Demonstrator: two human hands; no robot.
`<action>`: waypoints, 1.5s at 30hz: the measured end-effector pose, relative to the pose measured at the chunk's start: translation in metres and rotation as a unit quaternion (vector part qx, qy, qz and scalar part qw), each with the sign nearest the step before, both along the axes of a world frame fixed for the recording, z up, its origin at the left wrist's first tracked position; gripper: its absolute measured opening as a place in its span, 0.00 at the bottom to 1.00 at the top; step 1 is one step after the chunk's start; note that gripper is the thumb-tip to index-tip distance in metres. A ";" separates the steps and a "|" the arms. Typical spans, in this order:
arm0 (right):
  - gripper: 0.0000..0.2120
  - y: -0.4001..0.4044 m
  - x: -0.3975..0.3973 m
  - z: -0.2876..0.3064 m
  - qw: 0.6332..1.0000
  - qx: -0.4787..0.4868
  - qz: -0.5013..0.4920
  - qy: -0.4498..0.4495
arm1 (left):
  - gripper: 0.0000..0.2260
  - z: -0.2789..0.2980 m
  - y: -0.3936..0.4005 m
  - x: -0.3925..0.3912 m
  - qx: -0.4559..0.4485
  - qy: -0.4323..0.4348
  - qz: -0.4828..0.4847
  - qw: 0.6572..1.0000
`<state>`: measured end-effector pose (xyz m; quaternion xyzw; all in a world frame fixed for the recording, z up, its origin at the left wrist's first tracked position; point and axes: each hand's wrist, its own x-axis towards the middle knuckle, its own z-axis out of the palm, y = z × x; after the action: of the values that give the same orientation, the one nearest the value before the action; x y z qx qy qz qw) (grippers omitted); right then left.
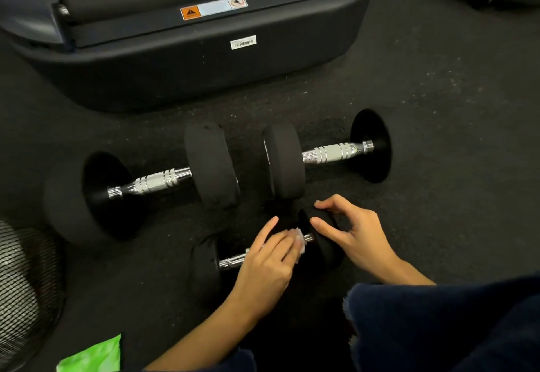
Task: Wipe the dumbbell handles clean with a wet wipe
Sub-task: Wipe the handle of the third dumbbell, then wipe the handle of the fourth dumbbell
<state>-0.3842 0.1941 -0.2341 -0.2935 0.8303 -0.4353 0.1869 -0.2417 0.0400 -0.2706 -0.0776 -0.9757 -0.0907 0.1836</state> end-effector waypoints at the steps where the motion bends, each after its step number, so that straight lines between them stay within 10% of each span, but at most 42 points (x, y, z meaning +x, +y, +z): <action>1: 0.19 0.000 0.000 0.000 1.000 0.001 -0.001 -0.003 | 0.16 0.003 -0.004 0.001 0.009 -0.011 0.002 1.000; 9: 0.15 -0.002 -0.009 0.009 0.999 -0.019 -0.025 -0.034 | 0.06 0.063 -0.038 -0.006 0.379 -0.082 0.143 0.910; 13: 0.04 0.000 -0.012 0.032 0.986 -0.100 -0.127 -0.040 | 0.07 0.104 -0.049 -0.010 0.437 -0.033 0.182 0.880; 24: 0.20 -0.030 0.009 0.061 0.911 -0.283 -0.045 -0.298 | 0.07 0.138 -0.024 -0.062 0.489 -0.105 0.109 0.859; 28: 0.14 -0.024 -0.023 0.053 0.915 -0.291 -0.111 -0.256 | 0.12 0.136 -0.034 -0.078 0.390 -0.128 0.051 0.911; 34: 0.16 -0.038 -0.076 0.036 0.983 -0.126 -0.126 0.040 | 0.40 0.114 -0.080 -0.121 -0.065 -0.142 0.061 0.986; 40: 0.22 -0.067 -0.086 0.003 0.963 0.061 0.086 0.247 | 0.39 0.083 -0.084 -0.128 -0.116 -0.217 0.082 0.966; 45: 0.25 -0.036 -0.098 0.005 0.956 0.079 0.189 0.211 | 0.38 0.073 -0.083 -0.124 -0.107 -0.204 0.081 0.970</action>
<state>-0.4818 0.1584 -0.2288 -0.5143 0.8122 -0.2529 0.1088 -0.3654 -0.0430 -0.1973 0.0028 -0.9996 0.0160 -0.0218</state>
